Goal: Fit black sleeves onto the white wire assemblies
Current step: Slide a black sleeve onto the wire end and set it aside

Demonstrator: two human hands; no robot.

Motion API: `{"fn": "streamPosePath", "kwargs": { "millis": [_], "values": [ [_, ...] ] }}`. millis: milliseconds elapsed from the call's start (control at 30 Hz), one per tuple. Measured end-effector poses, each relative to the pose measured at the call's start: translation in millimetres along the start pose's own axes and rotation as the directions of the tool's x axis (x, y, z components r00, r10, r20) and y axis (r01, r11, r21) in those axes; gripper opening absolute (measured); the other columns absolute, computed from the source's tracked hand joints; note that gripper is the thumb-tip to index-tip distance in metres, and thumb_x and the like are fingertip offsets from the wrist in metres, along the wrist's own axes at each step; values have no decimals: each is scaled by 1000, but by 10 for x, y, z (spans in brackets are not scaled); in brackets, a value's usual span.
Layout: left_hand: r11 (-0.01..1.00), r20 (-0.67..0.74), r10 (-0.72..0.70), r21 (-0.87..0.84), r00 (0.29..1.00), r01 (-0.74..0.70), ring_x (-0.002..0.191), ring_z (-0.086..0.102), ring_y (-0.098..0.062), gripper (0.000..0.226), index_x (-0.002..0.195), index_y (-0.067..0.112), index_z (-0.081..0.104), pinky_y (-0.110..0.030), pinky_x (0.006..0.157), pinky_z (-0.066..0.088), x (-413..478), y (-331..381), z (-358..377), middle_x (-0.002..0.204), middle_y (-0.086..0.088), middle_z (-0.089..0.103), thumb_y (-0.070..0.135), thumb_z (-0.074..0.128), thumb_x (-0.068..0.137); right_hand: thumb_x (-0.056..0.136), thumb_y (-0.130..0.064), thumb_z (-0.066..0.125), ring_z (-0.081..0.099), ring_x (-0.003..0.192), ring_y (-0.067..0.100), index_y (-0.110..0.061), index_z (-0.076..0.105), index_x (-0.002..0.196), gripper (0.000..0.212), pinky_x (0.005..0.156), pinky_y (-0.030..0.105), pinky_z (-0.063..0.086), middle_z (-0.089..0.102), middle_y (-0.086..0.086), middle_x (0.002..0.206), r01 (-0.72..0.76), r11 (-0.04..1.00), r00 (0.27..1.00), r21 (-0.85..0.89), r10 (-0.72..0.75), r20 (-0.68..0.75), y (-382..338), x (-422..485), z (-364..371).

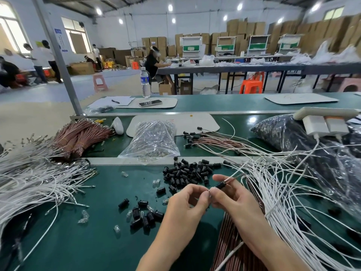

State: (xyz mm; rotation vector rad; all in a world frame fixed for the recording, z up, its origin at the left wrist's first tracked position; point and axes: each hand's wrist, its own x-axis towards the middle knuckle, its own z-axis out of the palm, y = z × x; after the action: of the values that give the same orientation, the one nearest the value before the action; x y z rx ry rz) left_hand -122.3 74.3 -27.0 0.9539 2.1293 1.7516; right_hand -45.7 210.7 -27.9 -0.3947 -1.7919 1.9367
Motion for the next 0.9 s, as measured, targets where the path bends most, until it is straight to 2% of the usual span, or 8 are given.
{"fn": "streamPosePath", "kwargs": {
  "millis": [100, 300, 567, 900],
  "values": [
    [999, -2, -24, -31, 1000, 24, 71, 66, -2, 10, 96, 28, 71, -20, 68, 52, 0, 12, 14, 85, 10, 74, 26, 62, 99, 79, -22, 76, 75, 81, 17, -22, 76, 102, 23, 71, 21, 58, 76, 8, 84, -2, 998, 1000, 56, 3, -12, -37, -12, 11],
    [997, -15, -39, -64, 999, 38, 70, 64, -4, 9, 93, 27, 71, -20, 65, 51, 1, 11, 24, 81, 7, 72, 26, 63, 99, 74, -29, 76, 70, 72, 11, -33, 76, 95, 22, 68, 20, 57, 69, 3, 74, 13, 999, 1000, 37, -12, -21, -48, -13, 8],
    [982, 64, -71, -169, 995, 81, 69, 65, -7, 12, 99, 21, 72, -18, 63, 50, 34, 11, -28, 88, 0, 76, 25, 61, 100, 78, -33, 75, 67, 70, 11, -40, 73, 98, 22, 72, 20, 55, 70, 2, 77, 33, 999, 999, -9, -33, 0, -59, -17, -10],
    [979, 77, -77, -184, 994, 90, 69, 65, -8, 14, 101, 20, 72, -21, 65, 52, 42, -4, -39, 89, 0, 76, 24, 59, 101, 79, -37, 75, 67, 68, 10, -43, 72, 100, 23, 71, 17, 53, 74, 5, 84, 48, 997, 999, -56, -48, -6, -69, -26, -22]
  ]
}}
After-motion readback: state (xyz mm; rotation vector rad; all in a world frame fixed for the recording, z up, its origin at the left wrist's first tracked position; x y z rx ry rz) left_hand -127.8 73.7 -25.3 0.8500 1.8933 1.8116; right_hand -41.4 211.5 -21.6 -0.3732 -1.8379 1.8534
